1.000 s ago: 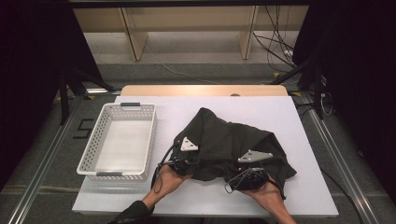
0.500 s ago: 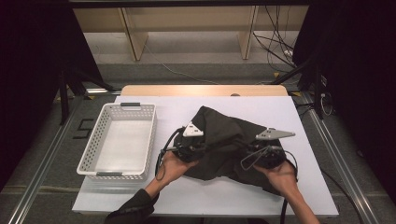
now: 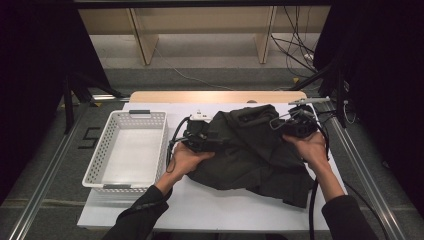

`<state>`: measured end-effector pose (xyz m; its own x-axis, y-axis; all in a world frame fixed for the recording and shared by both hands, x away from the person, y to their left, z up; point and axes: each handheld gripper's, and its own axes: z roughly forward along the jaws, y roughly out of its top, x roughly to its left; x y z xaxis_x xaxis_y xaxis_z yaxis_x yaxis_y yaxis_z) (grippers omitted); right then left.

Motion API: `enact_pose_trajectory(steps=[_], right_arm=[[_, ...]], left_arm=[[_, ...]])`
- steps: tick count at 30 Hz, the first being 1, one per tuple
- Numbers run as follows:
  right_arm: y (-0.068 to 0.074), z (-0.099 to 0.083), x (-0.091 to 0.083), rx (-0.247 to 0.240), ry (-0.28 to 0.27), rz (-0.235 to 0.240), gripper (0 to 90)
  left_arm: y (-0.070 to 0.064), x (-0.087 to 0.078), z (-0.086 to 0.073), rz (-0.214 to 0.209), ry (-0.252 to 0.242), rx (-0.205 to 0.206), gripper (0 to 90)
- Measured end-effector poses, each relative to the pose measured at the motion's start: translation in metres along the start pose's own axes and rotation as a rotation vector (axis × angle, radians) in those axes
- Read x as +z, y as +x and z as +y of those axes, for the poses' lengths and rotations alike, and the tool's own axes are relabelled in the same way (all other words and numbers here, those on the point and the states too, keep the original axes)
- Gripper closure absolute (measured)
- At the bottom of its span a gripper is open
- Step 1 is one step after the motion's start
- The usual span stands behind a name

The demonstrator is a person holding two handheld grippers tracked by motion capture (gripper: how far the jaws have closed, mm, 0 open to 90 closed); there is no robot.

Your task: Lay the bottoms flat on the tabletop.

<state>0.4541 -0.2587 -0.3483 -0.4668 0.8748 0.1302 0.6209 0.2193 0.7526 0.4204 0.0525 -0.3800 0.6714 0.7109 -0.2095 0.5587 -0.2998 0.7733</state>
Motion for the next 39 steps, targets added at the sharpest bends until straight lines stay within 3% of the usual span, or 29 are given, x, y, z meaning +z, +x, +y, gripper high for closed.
enact_pose_trajectory(steps=[5, 8, 11, 15, 18, 24, 27, 33, 39], right_arm=[[-0.018, 0.021, 0.01, 0.048, 0.019, -0.071, 76.9], [-0.026, 0.029, 0.017, 0.071, 0.037, -0.11, 75.4], [-0.035, 0.031, 0.024, 0.121, 0.028, -0.124, 72.6], [-0.045, 0.027, 0.033, 0.138, 0.05, -0.186, 62.2], [-0.051, 0.025, 0.03, 0.173, 0.024, -0.189, 55.7], [-0.055, 0.02, 0.012, 0.168, 0.0, -0.19, 46.5], [-0.052, 0.012, 0.002, 0.144, -0.015, -0.17, 38.5], [-0.039, -0.027, -0.006, 0.086, 0.029, -0.09, 33.4], [-0.033, -0.067, -0.007, 0.063, 0.082, -0.092, 26.2]], left_arm=[[0.006, 0.006, -0.029, 0.036, 0.048, -0.005, 39.0], [0.008, 0.01, -0.039, 0.066, 0.093, 0.026, 38.8], [0.01, 0.01, -0.046, 0.079, 0.109, 0.032, 38.4], [0.011, 0.006, -0.05, 0.091, 0.106, 0.034, 38.3], [0.012, 0.005, -0.051, 0.09, 0.109, 0.034, 38.3], [0.012, 0.005, -0.052, 0.099, 0.114, 0.03, 37.8], [0.012, 0.006, -0.052, 0.099, 0.117, 0.028, 37.0], [0.013, 0.009, -0.054, 0.112, 0.125, 0.023, 34.4], [0.015, 0.01, -0.053, 0.144, 0.123, -0.005, 26.4]])
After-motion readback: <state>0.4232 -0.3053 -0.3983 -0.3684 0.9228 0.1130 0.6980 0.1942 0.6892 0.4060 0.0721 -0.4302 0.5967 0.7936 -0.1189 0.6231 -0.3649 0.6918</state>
